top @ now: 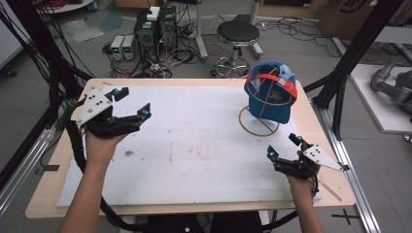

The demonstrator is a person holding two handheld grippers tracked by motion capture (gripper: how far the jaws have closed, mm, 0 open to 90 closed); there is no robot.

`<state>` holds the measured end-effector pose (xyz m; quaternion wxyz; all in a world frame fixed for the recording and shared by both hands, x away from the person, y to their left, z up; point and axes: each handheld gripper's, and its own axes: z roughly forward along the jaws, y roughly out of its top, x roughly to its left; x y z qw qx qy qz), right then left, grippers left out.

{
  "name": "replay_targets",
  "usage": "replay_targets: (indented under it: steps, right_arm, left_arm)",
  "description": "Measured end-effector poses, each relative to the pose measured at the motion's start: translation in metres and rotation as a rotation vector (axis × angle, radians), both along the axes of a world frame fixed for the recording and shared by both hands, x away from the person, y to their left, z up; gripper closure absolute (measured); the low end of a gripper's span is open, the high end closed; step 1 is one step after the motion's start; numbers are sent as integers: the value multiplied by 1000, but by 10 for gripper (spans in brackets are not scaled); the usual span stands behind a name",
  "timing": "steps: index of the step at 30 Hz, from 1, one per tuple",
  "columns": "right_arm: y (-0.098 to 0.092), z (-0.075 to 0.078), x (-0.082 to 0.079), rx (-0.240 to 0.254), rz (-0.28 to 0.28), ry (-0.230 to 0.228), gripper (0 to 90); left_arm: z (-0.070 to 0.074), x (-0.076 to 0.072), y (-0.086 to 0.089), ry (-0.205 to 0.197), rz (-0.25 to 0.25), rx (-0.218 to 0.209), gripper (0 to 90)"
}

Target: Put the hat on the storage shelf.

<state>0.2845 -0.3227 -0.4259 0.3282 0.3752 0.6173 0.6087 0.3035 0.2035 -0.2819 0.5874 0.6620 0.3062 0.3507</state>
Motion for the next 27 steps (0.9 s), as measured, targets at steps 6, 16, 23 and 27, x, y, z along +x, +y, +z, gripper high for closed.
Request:
replay_targets:
  steps: [6,16,23,27]
  right_arm:
    - [0,0,0,4,-5,5,48]
    - [-1,1,1,1,-10,-2,48]
    - [-1,2,1,0,-13,-11,48]
    - [-2,3,1,-2,-14,-18,48]
  left_arm:
    - [-13,-11,22,9,54,7,190]
    - [-45,-20,56,20,134,-28,186]
    - [-57,-29,78,-17,167,-71,188]
    - [-66,-32,86,-24,180,-88,188]
